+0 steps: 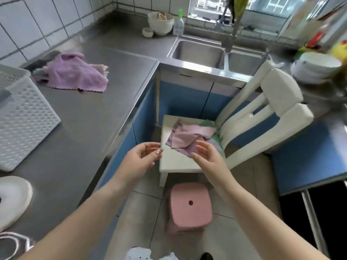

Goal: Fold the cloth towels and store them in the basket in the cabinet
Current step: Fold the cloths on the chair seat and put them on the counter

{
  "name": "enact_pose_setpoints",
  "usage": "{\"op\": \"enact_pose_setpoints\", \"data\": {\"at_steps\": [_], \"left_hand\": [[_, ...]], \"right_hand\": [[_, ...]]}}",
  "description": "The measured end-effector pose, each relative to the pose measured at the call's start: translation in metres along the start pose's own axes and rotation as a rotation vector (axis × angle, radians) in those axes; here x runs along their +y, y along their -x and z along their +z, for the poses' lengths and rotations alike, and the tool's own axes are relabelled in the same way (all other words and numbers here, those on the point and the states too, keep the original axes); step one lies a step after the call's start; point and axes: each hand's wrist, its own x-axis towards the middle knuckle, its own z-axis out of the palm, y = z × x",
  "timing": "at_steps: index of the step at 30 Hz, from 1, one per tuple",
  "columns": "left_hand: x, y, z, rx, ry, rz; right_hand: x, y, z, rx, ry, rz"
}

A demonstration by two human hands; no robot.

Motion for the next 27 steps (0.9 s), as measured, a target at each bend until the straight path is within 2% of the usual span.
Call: {"op": "enact_pose_setpoints", "data": {"at_steps": [5, 15, 21, 27], "left_hand": [[0.001, -0.010, 0.054, -0.006, 0.002, -0.007], [-0.012, -0.035, 0.153, 0.163, 0.070, -0.069], [-0.020, -0.068, 0.157, 0.228, 0.129, -0.099], [-0.033, -0.160, 0.126, 0.188, 0.149, -0.143]], "right_hand": [[0.022, -0.004, -0.051, -0.001, -0.009, 0.019], [0.076, -0.051, -0.146, -0.171, -0.004, 0.025], [0.089, -0.102, -0.151, -0.201, -0.011, 0.073], [0.096, -0.182, -0.115, -0.181, 0.015, 0.129]]}}
